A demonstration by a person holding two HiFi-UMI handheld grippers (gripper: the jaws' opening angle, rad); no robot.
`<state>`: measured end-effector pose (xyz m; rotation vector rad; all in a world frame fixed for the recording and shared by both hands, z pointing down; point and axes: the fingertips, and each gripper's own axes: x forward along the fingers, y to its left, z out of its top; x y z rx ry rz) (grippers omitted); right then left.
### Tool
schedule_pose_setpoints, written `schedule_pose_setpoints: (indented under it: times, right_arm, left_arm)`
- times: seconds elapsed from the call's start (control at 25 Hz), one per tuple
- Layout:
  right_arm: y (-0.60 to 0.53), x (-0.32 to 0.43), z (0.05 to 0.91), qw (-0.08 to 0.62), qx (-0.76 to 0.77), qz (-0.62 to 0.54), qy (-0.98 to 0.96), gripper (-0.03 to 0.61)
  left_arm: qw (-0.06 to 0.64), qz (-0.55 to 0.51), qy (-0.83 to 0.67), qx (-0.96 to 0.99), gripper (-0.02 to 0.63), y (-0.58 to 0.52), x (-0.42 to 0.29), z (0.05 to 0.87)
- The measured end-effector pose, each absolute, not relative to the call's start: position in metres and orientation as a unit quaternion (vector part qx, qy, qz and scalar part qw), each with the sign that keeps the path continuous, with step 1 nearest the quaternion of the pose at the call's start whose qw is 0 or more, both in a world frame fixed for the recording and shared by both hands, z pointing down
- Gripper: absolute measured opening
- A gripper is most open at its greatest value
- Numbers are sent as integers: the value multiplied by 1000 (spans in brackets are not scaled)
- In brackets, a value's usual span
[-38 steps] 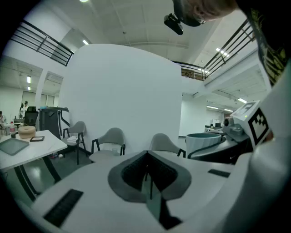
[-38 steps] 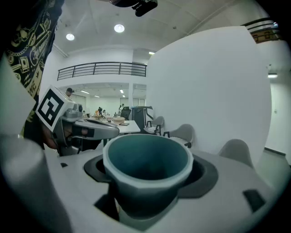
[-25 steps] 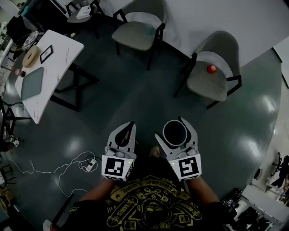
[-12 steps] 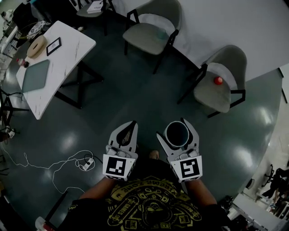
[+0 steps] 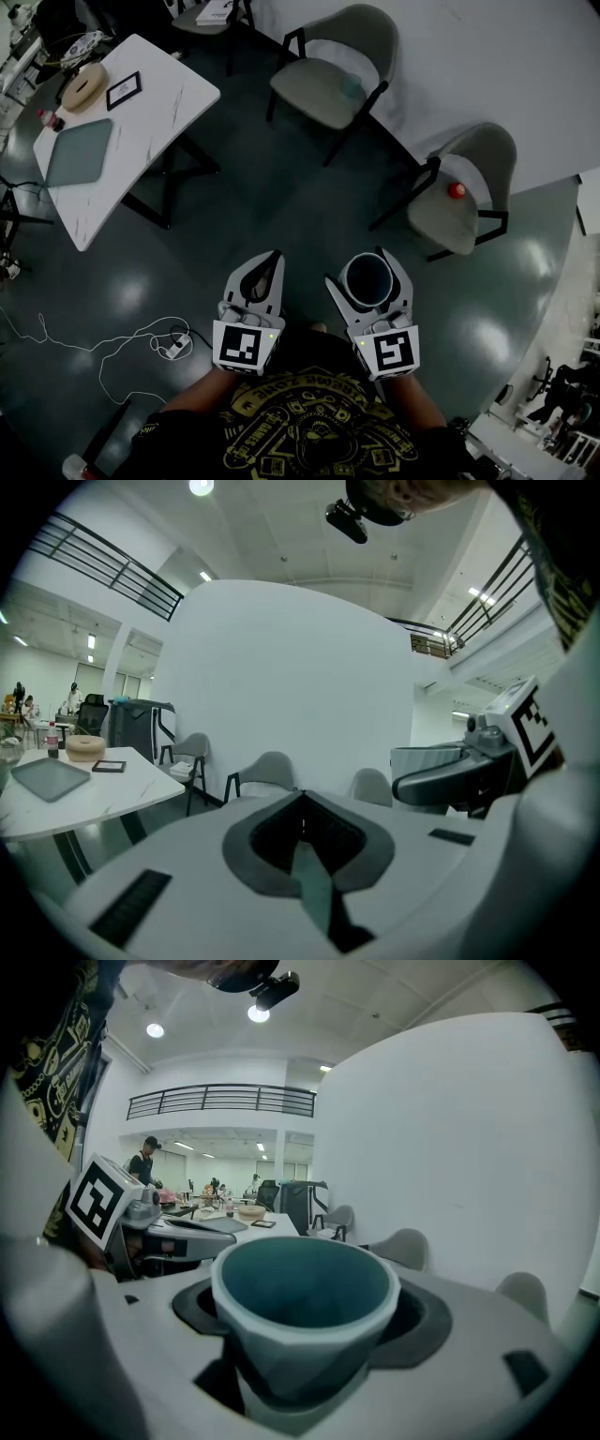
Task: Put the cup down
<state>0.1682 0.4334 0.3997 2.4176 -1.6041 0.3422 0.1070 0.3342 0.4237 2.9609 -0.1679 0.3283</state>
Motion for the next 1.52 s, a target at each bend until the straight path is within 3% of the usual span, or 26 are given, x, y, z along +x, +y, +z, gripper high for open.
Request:
schedule_pose_setpoints:
  times: [0.28,1.52]
  right_arm:
    - [390,170,390,137,822,104,-543,393]
    - [223,103,377,129,713,65,-686,393]
  left_arm:
    - [78,82,-78,991,11,291,99,409]
    - [80,75,-226,968,11,155,15,402]
